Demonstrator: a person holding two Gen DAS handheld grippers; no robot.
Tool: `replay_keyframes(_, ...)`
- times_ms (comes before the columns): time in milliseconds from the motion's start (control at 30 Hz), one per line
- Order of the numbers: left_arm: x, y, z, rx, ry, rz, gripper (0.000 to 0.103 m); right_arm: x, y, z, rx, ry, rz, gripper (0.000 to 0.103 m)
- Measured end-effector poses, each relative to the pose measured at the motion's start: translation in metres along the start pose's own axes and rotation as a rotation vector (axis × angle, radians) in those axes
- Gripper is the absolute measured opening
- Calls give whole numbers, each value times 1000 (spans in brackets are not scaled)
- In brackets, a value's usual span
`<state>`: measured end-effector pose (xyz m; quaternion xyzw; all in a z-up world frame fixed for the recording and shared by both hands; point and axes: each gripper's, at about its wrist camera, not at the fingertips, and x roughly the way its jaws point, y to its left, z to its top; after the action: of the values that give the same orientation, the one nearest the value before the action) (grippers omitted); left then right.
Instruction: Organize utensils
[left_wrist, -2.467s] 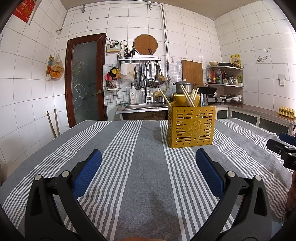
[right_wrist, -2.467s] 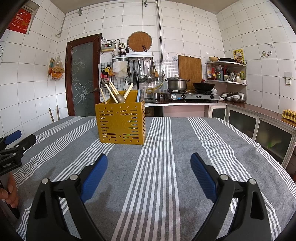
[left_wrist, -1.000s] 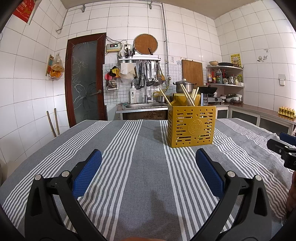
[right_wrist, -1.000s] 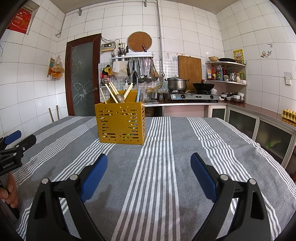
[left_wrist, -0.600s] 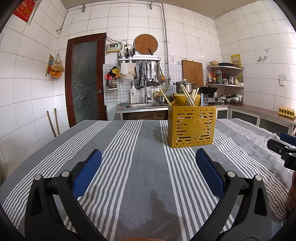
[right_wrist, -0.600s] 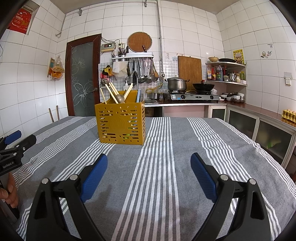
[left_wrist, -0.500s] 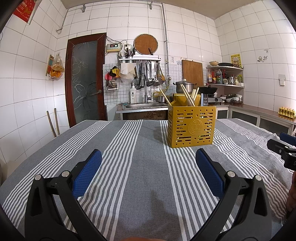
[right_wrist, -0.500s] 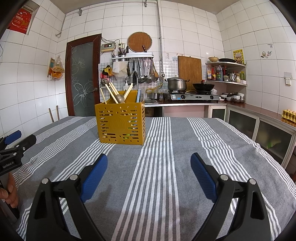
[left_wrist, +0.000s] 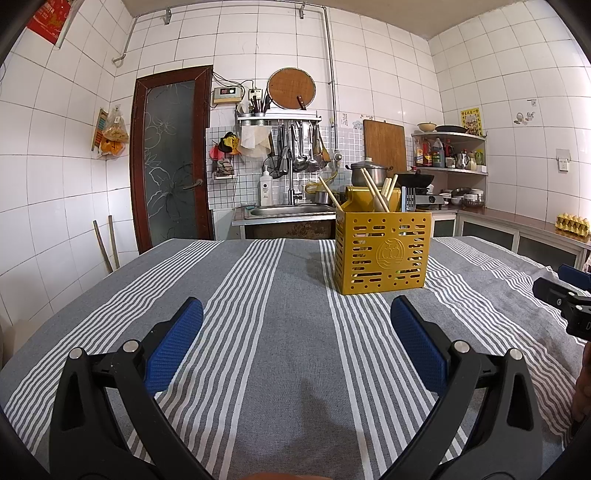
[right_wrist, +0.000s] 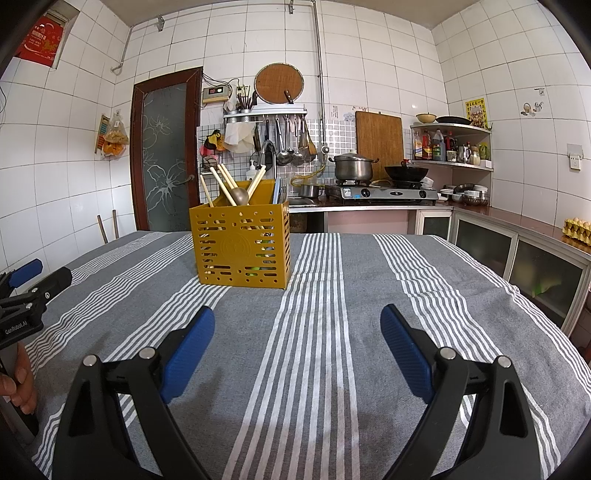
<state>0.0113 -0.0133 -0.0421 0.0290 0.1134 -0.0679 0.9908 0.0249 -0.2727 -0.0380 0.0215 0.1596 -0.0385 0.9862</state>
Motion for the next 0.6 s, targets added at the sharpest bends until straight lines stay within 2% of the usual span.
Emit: replay_keyframes(600,-2,-1,0,-4,-1,1,98,-1,-1,0,-3,3,-1,90)
